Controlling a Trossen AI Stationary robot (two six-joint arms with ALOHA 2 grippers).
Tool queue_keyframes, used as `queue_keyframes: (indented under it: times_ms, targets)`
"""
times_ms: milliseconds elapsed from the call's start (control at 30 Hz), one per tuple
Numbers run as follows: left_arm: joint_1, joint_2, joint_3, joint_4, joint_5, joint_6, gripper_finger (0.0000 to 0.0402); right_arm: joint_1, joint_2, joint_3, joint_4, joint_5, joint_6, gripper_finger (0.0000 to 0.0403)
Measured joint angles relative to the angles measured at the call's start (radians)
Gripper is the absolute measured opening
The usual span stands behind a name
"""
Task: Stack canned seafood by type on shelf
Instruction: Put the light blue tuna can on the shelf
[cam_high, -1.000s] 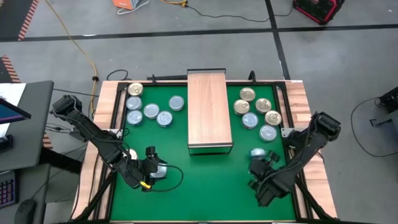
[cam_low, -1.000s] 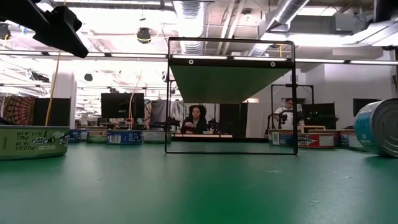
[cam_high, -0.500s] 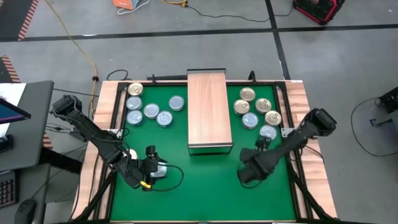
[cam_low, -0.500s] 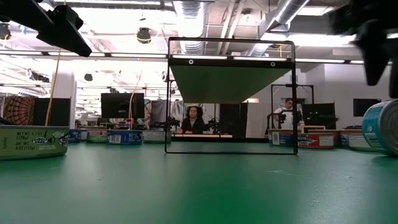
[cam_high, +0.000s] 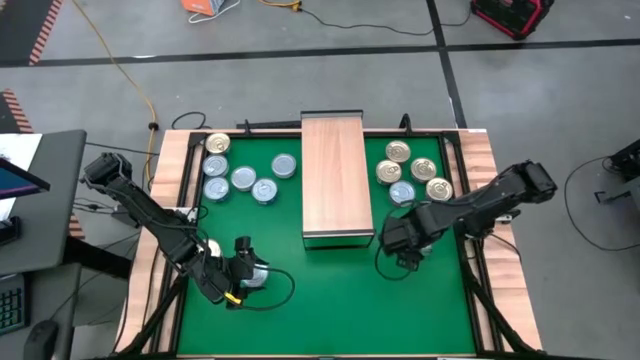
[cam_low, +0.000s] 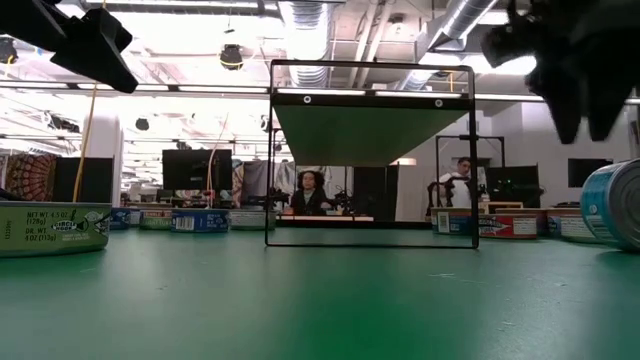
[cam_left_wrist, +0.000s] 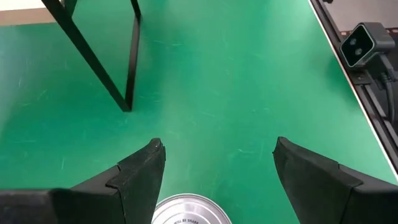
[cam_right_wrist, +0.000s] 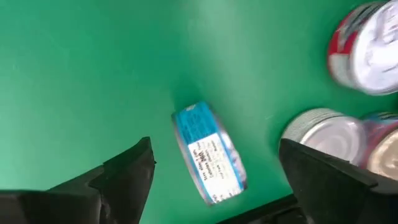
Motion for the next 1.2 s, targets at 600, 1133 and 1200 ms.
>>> queue_keyframes:
  times_ms: [600, 1133, 1200]
  targets:
    - [0.0, 0.0, 0.0, 0.002, 0.044, 0.015, 0.0288, 0.205, -0.18, -0.354, 0.218, 0.04, 0.17, 0.0364]
    - [0.0, 0.0, 0.0, 0.098, 0.023, 0.199, 0.0288, 0.212, -0.184, -0.357, 0.271, 0.06, 0.198, 0.0162]
    - [0.0, 0.0, 0.0, 0.1, 0.022, 0.199, 0.0288, 0.207, -0.2, -0.357, 0.263, 0.06, 0.198, 0.0162]
